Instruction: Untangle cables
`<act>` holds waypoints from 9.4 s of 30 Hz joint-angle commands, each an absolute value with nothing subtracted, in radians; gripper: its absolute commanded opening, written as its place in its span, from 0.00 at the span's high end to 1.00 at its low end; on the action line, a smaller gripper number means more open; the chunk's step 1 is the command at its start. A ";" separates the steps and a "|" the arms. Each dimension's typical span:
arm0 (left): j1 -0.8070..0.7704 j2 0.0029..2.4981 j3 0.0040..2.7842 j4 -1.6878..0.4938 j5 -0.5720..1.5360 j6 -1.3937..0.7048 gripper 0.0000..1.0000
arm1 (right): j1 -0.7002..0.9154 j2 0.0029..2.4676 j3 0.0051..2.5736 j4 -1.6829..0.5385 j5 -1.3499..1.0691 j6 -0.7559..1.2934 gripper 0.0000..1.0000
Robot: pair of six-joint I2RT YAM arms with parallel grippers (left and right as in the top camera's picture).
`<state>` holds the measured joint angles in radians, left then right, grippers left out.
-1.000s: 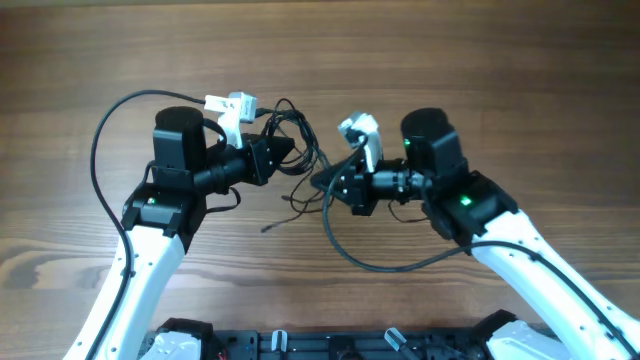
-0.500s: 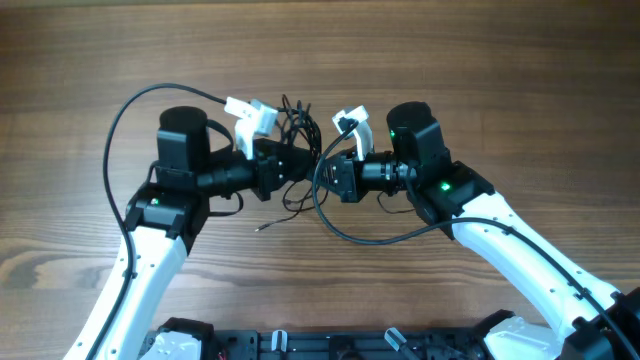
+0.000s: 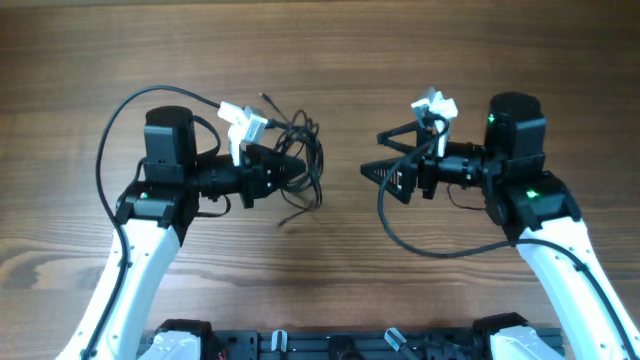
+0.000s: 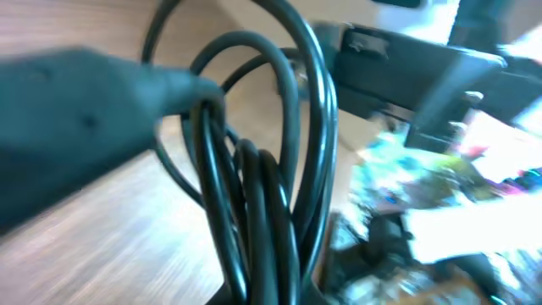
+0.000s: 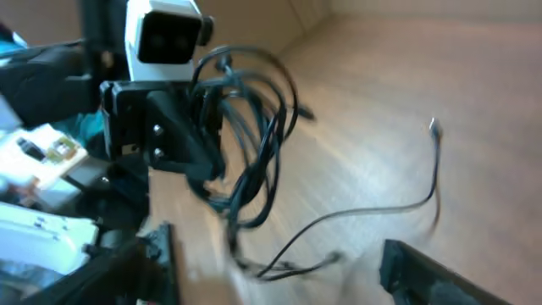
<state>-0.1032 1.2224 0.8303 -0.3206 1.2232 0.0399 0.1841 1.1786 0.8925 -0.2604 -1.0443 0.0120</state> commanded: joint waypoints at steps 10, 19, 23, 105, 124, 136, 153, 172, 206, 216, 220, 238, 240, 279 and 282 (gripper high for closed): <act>-0.121 1.343 0.832 -0.308 1.575 0.101 0.96 | 0.375 1.188 0.909 -0.077 -0.729 -0.019 0.17; -0.193 1.343 0.832 -0.308 1.577 0.101 0.96 | 0.433 1.238 0.909 0.009 -0.507 0.038 0.27; -0.229 1.343 0.832 -0.308 1.577 0.101 0.96 | 0.433 1.274 0.909 0.038 -0.509 0.079 0.28; 0.034 1.232 0.832 0.603 1.089 -1.269 0.96 | 0.440 1.722 0.875 -0.173 -0.443 0.912 0.00; -0.181 1.307 0.832 0.349 1.499 -0.474 0.96 | 0.107 1.486 0.875 0.034 -1.445 0.056 0.13; -0.186 1.396 0.832 0.283 1.500 -0.478 0.96 | 0.050 1.486 0.875 0.208 -1.443 0.051 0.13; -0.304 1.396 0.832 0.138 1.504 -0.589 0.94 | 0.162 1.584 0.875 0.127 -1.289 -0.422 0.26; -0.250 1.396 0.832 -0.069 0.713 -0.585 0.96 | -0.125 1.509 0.875 0.211 -1.168 0.168 0.96; 0.248 1.395 0.832 -0.161 0.705 -0.581 0.00 | 0.439 1.562 1.058 -0.059 -0.213 0.130 0.44; 0.212 1.395 0.832 -0.165 0.705 -0.580 0.00 | 0.380 1.213 1.126 -0.266 -0.022 0.291 0.00; 0.044 1.395 0.832 -0.203 0.648 -0.466 0.05 | 0.380 0.970 1.131 -0.404 0.012 0.291 0.00; -0.347 1.822 0.832 0.358 0.212 -0.467 0.46 | 0.380 0.975 1.131 -0.591 0.004 0.293 0.00; -0.365 1.835 0.832 0.361 0.211 -0.467 0.89 | 0.380 1.015 1.131 -0.585 -0.002 0.349 0.00; 0.305 0.915 0.832 0.410 0.564 -0.668 0.96 | 0.053 1.700 1.130 -0.405 -0.078 0.474 0.96; 0.355 0.968 0.832 0.416 0.563 -0.671 0.96 | -0.060 1.700 1.130 -0.484 -0.052 0.432 0.96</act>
<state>0.3134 0.9230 0.8238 0.4095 0.5877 -0.6258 0.0204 1.6905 1.1282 -0.4427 -0.0963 0.5022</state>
